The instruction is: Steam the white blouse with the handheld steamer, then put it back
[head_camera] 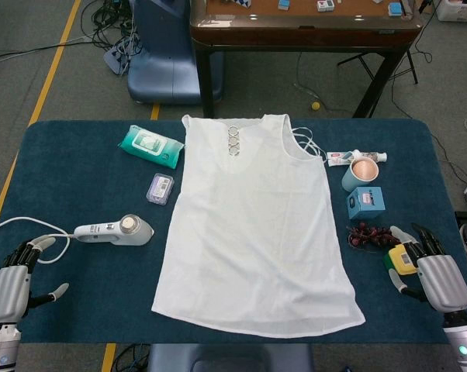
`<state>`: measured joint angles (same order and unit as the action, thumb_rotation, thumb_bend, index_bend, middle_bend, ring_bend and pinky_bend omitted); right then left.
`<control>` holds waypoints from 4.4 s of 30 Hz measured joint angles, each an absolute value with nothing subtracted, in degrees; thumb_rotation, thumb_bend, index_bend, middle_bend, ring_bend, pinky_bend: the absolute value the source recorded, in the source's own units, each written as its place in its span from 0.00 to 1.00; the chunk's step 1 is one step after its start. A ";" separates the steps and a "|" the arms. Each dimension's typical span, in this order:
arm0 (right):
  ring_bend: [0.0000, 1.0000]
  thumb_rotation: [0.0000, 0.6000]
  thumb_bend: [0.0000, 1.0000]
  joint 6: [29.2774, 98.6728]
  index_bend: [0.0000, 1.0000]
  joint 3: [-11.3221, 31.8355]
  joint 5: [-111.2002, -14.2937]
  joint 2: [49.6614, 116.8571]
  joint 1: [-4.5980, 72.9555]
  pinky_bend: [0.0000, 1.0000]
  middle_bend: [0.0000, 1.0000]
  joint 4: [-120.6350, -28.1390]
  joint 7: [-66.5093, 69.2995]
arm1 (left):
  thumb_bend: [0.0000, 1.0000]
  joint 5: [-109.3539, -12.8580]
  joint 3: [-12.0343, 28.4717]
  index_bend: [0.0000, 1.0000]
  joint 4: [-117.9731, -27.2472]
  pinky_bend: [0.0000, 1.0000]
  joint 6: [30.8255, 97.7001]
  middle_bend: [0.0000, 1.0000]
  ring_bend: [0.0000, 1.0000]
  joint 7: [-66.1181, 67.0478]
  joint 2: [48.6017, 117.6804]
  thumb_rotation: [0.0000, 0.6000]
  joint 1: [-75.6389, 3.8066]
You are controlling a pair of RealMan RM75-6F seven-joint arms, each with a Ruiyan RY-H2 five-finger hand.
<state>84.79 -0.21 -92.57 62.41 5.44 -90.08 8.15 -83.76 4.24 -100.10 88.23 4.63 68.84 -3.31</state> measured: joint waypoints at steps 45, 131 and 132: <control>0.02 1.00 0.38 87.78 0.06 6.22 -89.87 52.48 6.96 0.05 0.19 -101.46 0.37 | 0.06 -70.34 12.71 0.17 -83.46 0.17 68.81 0.18 0.13 10.65 83.16 1.00 -21.79; 0.02 1.00 0.46 77.90 0.06 2.12 -91.79 54.45 9.07 0.06 0.18 -101.36 1.83 | 0.20 -70.96 14.96 0.81 -65.35 0.65 57.01 0.74 0.63 -18.47 91.54 1.00 -31.40; 0.02 1.00 0.48 76.80 0.06 1.77 -92.35 54.58 9.60 0.05 0.18 -101.42 1.89 | 0.20 -71.09 14.97 0.81 -67.04 0.65 57.37 0.74 0.63 -18.16 90.87 1.00 -31.29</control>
<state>76.80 1.77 -92.35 54.58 9.60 -101.42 1.89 -71.09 14.97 -67.04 57.37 -18.16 90.87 -31.29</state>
